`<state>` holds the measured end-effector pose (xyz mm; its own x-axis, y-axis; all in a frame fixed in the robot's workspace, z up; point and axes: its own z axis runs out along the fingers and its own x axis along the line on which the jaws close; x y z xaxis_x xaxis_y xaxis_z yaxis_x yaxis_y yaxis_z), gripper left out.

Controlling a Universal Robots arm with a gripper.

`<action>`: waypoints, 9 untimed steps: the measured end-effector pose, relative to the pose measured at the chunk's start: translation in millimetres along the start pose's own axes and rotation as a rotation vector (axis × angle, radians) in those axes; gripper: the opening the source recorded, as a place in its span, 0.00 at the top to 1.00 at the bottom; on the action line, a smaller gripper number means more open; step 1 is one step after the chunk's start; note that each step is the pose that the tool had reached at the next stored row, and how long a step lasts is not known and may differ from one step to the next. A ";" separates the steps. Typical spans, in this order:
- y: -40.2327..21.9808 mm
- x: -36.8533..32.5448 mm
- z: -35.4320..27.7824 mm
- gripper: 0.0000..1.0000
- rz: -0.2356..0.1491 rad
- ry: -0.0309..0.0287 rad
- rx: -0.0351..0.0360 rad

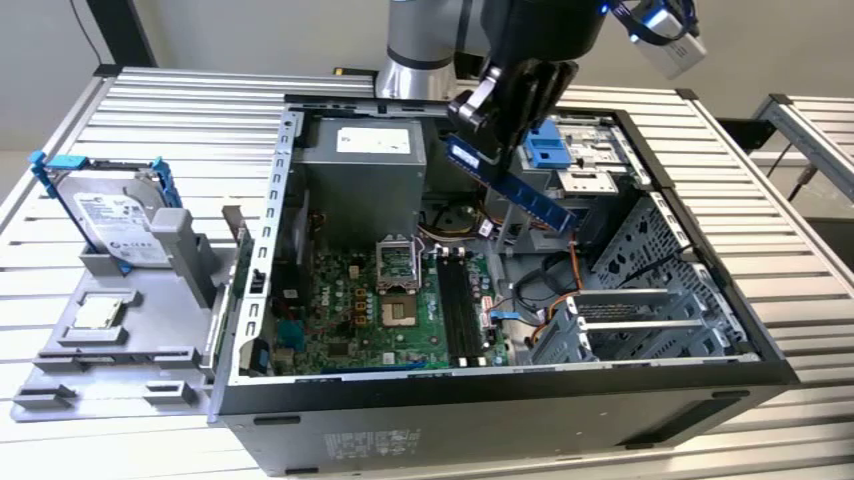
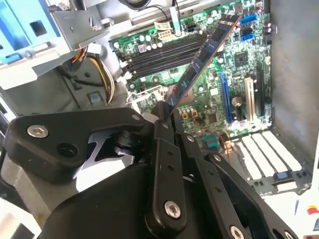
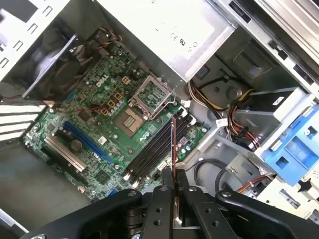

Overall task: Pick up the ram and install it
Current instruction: 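Insert the ram into the slot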

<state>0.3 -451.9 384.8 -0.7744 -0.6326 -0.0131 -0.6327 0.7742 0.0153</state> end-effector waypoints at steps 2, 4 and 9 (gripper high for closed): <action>0.0 0.0 0.0 1.00 0.028 -0.0004 0.0004; -0.1 0.1 0.0 1.00 0.054 -0.0008 0.0007; -0.2 0.1 0.0 1.00 0.123 -0.0019 0.0016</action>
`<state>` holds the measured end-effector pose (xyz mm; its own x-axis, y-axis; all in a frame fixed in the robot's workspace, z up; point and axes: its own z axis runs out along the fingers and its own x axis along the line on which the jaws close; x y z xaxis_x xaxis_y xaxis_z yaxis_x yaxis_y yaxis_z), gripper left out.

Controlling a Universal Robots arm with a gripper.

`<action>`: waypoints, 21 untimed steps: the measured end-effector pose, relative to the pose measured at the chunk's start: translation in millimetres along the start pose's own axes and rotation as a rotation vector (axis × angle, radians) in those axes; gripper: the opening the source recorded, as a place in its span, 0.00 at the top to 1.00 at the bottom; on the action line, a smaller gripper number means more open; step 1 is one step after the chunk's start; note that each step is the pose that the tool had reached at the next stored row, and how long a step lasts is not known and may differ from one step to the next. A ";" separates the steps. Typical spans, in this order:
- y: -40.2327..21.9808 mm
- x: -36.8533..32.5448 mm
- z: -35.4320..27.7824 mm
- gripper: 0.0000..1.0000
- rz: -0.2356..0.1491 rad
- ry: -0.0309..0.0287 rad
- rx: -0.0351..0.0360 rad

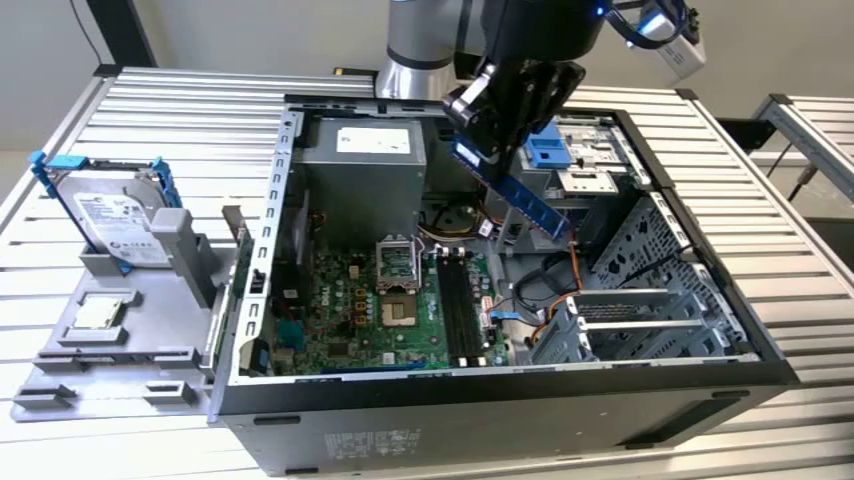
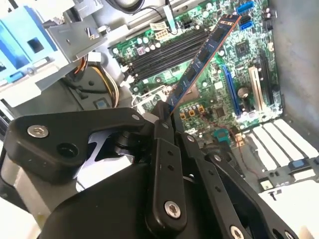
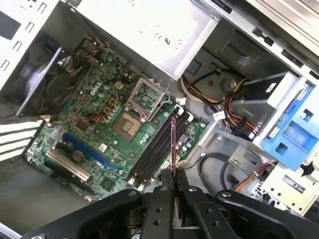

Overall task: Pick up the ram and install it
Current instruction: 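Insert the ram into the slot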

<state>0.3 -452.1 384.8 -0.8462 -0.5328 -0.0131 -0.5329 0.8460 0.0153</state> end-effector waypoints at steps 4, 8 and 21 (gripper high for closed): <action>-0.2 0.1 0.0 1.00 0.052 -0.0008 0.0007; -0.4 0.3 0.0 1.00 0.102 -0.0015 0.0013; -1.3 0.8 0.0 1.00 0.268 -0.0041 0.0035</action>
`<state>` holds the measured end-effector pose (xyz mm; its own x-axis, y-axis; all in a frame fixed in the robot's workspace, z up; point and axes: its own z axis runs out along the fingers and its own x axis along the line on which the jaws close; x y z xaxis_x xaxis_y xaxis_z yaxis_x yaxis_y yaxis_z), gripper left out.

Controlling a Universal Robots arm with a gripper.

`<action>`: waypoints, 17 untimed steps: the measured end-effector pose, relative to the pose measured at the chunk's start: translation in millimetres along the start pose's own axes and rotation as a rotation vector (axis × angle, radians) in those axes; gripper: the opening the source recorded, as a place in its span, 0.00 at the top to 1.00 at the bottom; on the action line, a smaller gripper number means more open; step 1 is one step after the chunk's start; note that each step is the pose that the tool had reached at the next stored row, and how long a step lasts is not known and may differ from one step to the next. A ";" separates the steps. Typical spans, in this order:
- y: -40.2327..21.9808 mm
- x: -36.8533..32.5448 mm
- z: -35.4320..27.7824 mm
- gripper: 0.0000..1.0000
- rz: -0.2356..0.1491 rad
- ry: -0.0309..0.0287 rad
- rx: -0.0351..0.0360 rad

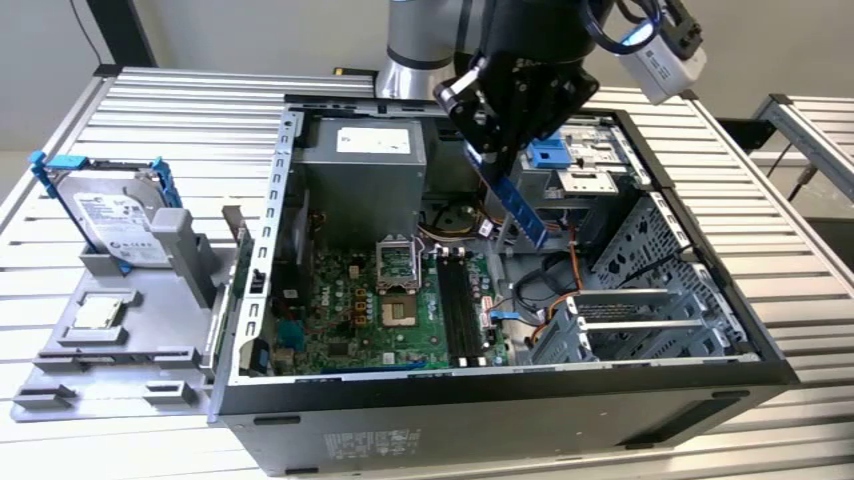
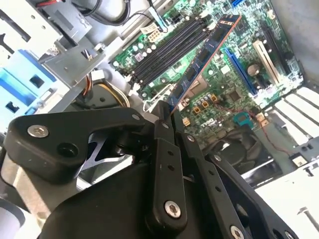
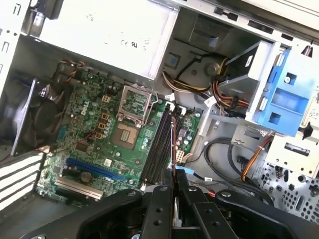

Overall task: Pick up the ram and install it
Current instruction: 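Insert the ram into the slot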

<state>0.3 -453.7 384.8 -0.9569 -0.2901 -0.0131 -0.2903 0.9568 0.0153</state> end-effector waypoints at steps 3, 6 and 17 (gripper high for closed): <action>-0.2 0.1 0.0 1.00 0.037 -0.0006 0.0006; -0.5 0.2 0.0 1.00 0.076 -0.0011 0.0010; -1.6 0.5 -0.1 1.00 0.157 -0.0024 0.0020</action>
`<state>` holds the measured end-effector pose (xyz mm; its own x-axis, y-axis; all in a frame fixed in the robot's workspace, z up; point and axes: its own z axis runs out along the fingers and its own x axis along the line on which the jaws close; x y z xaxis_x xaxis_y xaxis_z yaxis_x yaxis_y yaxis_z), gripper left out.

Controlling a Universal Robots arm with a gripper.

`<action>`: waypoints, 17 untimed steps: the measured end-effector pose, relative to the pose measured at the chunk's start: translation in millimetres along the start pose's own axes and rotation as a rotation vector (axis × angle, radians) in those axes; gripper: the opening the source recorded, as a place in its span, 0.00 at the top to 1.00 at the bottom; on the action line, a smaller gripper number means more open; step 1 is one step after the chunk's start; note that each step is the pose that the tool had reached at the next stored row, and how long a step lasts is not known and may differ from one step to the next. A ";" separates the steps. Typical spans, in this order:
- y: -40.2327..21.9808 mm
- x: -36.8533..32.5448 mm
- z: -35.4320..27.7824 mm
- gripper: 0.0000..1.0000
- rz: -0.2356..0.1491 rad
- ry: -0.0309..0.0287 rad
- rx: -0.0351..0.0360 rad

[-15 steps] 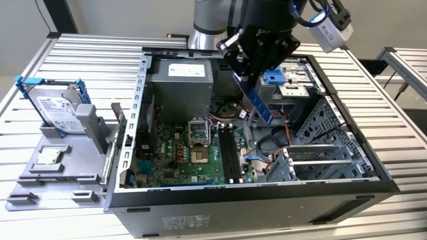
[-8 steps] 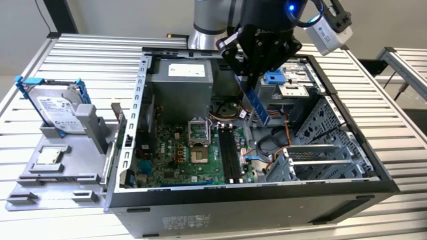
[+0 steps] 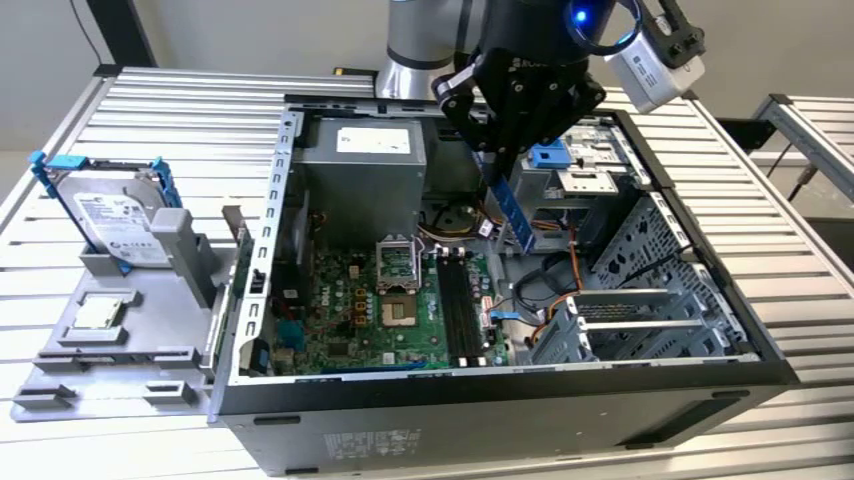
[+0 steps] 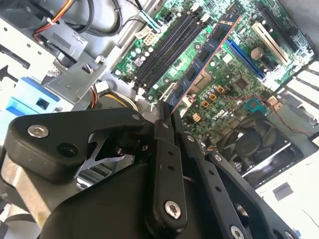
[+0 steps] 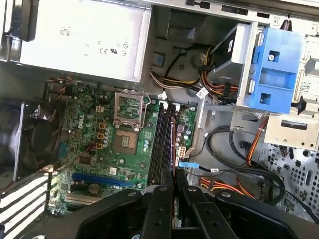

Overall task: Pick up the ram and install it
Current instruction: 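Insert the ram into the slot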

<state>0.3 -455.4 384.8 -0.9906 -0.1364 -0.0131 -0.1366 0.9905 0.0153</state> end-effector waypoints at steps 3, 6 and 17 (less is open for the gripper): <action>-0.2 -1.7 0.5 1.00 0.001 0.0000 -0.0001; -0.9 -6.2 3.3 1.00 0.007 -0.0002 -0.0001; -1.4 -8.9 12.7 1.00 0.052 -0.0016 0.0008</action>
<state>9.4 -455.4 372.2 -0.9963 -0.0843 -0.0140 -0.0845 0.9963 0.0153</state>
